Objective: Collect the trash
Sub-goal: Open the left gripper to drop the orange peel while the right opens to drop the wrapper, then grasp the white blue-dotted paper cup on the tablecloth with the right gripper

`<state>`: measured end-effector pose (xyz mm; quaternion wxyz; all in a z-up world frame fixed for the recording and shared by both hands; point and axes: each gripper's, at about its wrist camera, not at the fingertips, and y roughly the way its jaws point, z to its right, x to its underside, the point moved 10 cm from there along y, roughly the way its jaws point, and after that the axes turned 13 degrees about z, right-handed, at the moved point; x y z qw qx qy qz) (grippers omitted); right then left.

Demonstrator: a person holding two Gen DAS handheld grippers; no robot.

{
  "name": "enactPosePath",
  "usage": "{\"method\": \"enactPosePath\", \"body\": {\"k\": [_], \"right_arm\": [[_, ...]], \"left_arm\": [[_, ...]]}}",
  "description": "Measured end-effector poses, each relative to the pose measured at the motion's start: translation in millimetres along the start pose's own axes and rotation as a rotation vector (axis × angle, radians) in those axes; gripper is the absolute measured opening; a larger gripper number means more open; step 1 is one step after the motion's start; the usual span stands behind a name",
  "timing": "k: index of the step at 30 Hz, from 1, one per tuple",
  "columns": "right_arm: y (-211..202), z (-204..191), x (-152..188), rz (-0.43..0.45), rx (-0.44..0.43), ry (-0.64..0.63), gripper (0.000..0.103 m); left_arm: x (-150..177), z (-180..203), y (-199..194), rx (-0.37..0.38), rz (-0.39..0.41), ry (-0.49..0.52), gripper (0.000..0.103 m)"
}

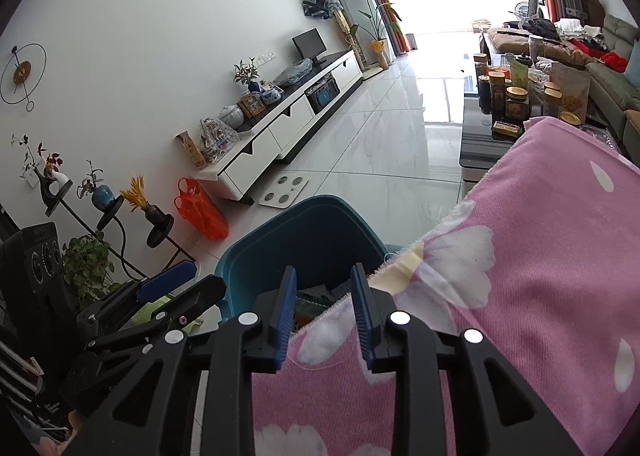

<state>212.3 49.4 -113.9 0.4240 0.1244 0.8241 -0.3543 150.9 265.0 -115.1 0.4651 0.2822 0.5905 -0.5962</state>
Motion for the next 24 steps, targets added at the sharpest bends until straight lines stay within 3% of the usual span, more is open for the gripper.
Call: {"method": "enactPosePath", "body": {"k": [1,4,7,13,24], "right_arm": [[-8.4,2.1,-0.3,0.011,0.004,-0.005,0.039],[-34.9,10.9,0.2,0.044,0.022,-0.016,0.043],[-63.6,28.9,4.5,0.076,0.052,-0.011,0.055],[-124.3,75.3,25.9,0.112,0.152,0.037,0.056],[-250.6,197.5,52.5,0.235,0.412,0.226,0.056]], "left_arm": [[-2.0,4.5,-4.6,0.01,0.011,0.007,0.065],[-5.0,22.7,-15.7,0.047,0.036,0.029,0.072],[-4.4,47.1,-26.1,0.1,0.052,0.055,0.077],[7.8,111.2,-37.0,0.25,0.031,0.107,0.087],[37.6,246.9,-40.9,0.526,-0.06,0.231,0.087]]}}
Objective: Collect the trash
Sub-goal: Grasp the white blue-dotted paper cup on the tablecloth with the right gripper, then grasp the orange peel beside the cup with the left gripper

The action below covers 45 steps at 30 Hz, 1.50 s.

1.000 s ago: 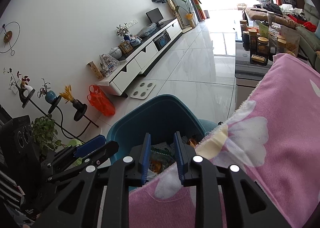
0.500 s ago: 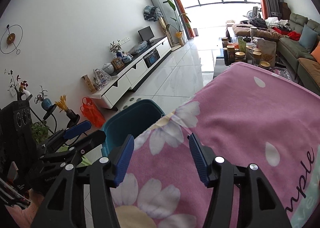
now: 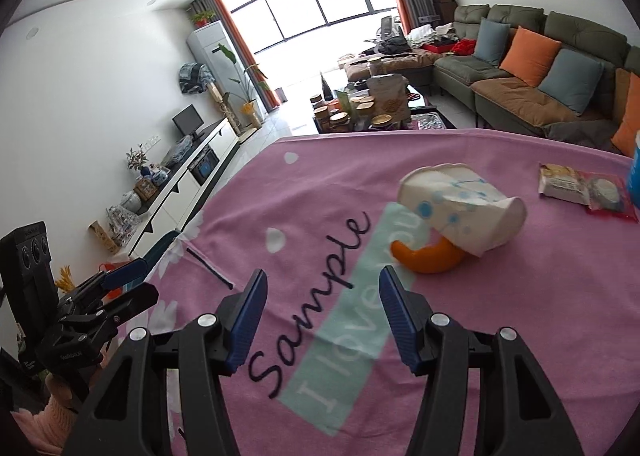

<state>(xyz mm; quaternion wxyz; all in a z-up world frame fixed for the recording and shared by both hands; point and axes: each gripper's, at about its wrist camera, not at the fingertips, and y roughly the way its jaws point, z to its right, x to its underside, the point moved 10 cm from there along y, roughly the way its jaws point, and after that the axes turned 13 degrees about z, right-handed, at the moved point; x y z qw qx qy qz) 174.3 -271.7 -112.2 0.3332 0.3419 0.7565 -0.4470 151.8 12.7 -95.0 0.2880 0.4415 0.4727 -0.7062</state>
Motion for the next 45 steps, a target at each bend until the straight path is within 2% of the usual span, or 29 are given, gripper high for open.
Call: {"method": "enactPosePath", "body": {"k": [6,10,15,17,21,23,30,31,35,39,40,42,45], "right_arm": [[-5.1,64.2,-15.8,0.037,0.082,0.122,0.056],[9.0,84.7,-21.6,0.027,0.09,0.183,0.055],[25.4,91.5,-24.6,0.014,0.087,0.229,0.05],[29.0,93.7,-23.9,0.009,0.078,0.266,0.041],[33.5,98.3,-20.6,0.0,0.08,0.306,0.033],[33.9,100.8,-19.4,-0.001,0.077,0.32,0.017],[32.2,105.8,-18.9,0.008,0.047,0.334,0.011],[31.2,106.5,-19.4,0.01,0.046,0.331,0.01],[24.8,105.5,-19.8,0.017,0.038,0.316,0.006],[15.7,102.3,-17.6,0.023,0.033,0.302,0.005],[13.3,101.3,-16.5,0.025,0.03,0.299,0.005],[8.4,100.4,-15.3,0.031,0.024,0.296,0.005],[0.8,96.9,-14.5,0.045,0.015,0.278,0.004]], "left_arm": [[-1.7,49.2,43.9,0.1,-0.059,0.043,0.085],[-2.3,76.4,72.3,0.157,-0.106,0.062,0.082],[-2.6,112.1,103.9,0.212,-0.146,0.122,0.079],[-1.8,123.8,116.9,0.225,-0.165,0.146,0.076],[2.4,142.8,142.8,0.248,-0.204,0.186,0.075],[2.8,148.5,156.6,0.247,-0.221,0.189,0.071],[4.5,168.9,180.6,0.298,-0.266,0.208,0.068],[6.8,172.4,181.6,0.308,-0.274,0.216,0.064],[20.1,181.2,184.1,0.322,-0.31,0.249,0.037],[22.8,181.9,177.8,0.33,-0.291,0.247,0.028],[22.5,182.4,174.5,0.338,-0.286,0.245,0.017],[20.0,180.6,166.1,0.343,-0.274,0.24,0.013],[16.4,171.4,150.0,0.333,-0.246,0.234,0.013]]}}
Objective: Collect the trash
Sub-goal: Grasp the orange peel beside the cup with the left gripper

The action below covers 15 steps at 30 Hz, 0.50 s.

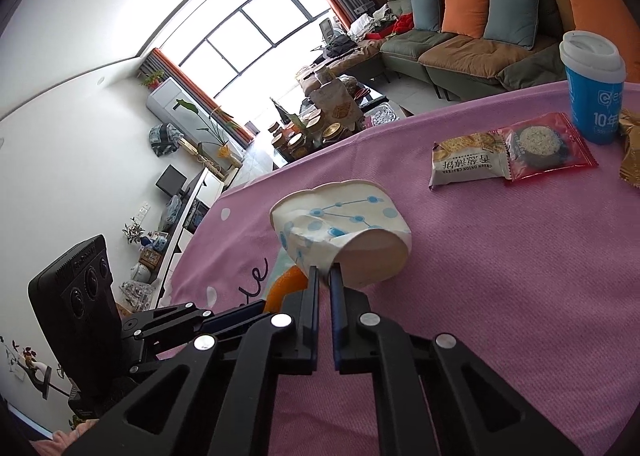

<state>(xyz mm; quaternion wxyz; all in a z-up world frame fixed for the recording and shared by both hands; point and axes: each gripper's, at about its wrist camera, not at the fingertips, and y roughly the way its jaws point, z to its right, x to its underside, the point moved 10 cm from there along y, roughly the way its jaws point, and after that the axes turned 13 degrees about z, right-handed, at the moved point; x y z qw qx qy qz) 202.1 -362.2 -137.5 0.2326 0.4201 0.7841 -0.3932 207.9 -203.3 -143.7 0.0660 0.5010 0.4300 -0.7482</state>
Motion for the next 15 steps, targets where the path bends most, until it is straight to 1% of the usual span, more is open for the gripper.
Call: {"method": "enactPosePath", "body": {"k": [4,15], "right_arm": [[-8.4,-10.7,7.9,0.002,-0.022,-0.028,0.003],[-22.3,-61.5,36.9,-0.01,-0.124,-0.114,0.001]], "left_arm": [[9.0,-9.9,-27.9,-0.012,0.026,-0.044,0.013],[47.1,-55.2,-108.7,-0.124,0.086,-0.156,0.012]]}}
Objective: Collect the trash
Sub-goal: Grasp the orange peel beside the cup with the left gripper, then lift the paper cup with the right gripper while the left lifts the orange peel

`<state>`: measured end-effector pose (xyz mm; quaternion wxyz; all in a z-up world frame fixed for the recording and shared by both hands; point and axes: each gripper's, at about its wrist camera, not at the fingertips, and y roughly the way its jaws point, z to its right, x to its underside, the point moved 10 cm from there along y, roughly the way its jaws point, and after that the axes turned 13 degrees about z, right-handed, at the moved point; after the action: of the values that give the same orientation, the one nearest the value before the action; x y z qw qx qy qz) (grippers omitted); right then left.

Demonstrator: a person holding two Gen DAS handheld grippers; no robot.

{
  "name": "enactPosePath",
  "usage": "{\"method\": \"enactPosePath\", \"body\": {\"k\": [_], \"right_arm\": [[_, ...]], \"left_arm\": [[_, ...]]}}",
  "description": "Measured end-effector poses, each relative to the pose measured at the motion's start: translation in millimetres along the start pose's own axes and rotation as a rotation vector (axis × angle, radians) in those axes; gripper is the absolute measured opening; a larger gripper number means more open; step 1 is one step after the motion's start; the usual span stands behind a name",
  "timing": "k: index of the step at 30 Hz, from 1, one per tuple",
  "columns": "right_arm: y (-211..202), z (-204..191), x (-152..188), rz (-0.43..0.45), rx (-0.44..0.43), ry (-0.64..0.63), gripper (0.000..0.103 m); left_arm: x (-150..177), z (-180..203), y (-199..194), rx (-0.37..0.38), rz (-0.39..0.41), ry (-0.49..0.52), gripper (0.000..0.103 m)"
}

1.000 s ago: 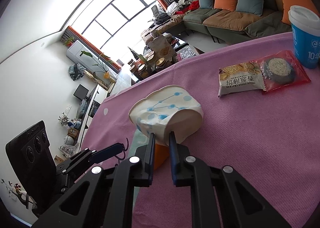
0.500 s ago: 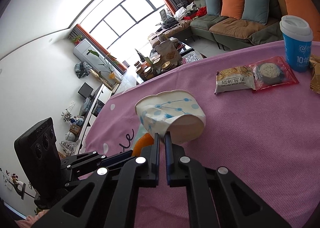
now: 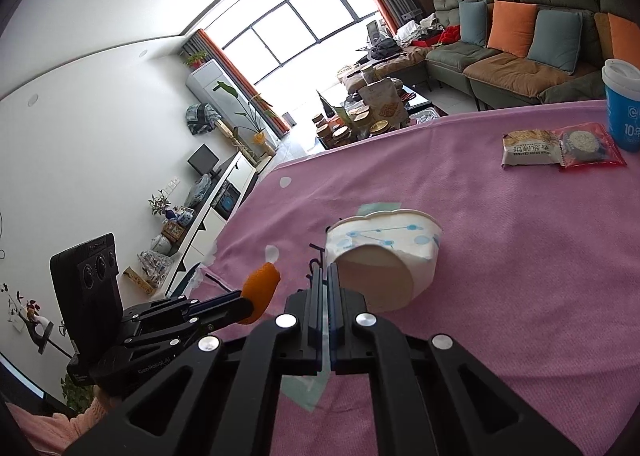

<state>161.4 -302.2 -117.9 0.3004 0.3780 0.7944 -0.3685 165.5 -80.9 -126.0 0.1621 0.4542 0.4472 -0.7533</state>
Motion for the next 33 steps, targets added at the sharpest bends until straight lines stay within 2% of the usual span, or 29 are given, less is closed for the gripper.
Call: {"method": "enactPosePath", "body": {"k": [3,6,8,10,11,13,15,21,22,25,33], "right_arm": [[-0.1,-8.4,11.8,-0.029,-0.005,-0.009,0.002],[-3.4,-6.9,13.9,-0.021,0.021,-0.014,0.007],[-9.9,-2.1,8.1,0.009,0.03,0.006,0.022],[-16.8,8.3,-1.0,0.048,0.074,0.008,0.031],[-19.0,14.2,-4.5,0.061,0.087,0.023,0.04],[-19.8,30.5,-11.4,0.075,0.116,0.068,0.047],[-12.9,43.7,-11.4,0.049,0.125,0.115,0.051],[16.4,56.8,5.2,-0.044,0.079,0.228,0.049],[18.6,55.6,6.6,-0.049,0.067,0.235,0.046],[22.4,50.9,10.7,-0.061,0.047,0.234,0.027],[17.6,31.9,11.4,-0.041,0.021,0.182,0.02]], "left_arm": [[6.0,-15.6,-19.3,-0.023,0.015,-0.037,0.012],[12.0,-26.5,-33.4,-0.043,0.026,-0.057,0.012],[14.8,-30.1,-38.8,-0.06,0.031,-0.057,0.012],[18.7,-35.8,-45.5,-0.067,0.034,-0.067,0.012],[19.6,-38.7,-48.3,-0.07,0.036,-0.073,0.012],[19.7,-42.9,-52.2,-0.077,0.043,-0.086,0.012],[18.5,-44.0,-54.4,-0.086,0.053,-0.094,0.012],[18.0,-50.1,-61.0,-0.114,0.064,-0.099,0.012],[18.5,-51.1,-62.6,-0.118,0.065,-0.1,0.012],[19.6,-55.2,-67.1,-0.131,0.068,-0.106,0.012],[21.2,-63.7,-77.2,-0.156,0.08,-0.116,0.012]]}}
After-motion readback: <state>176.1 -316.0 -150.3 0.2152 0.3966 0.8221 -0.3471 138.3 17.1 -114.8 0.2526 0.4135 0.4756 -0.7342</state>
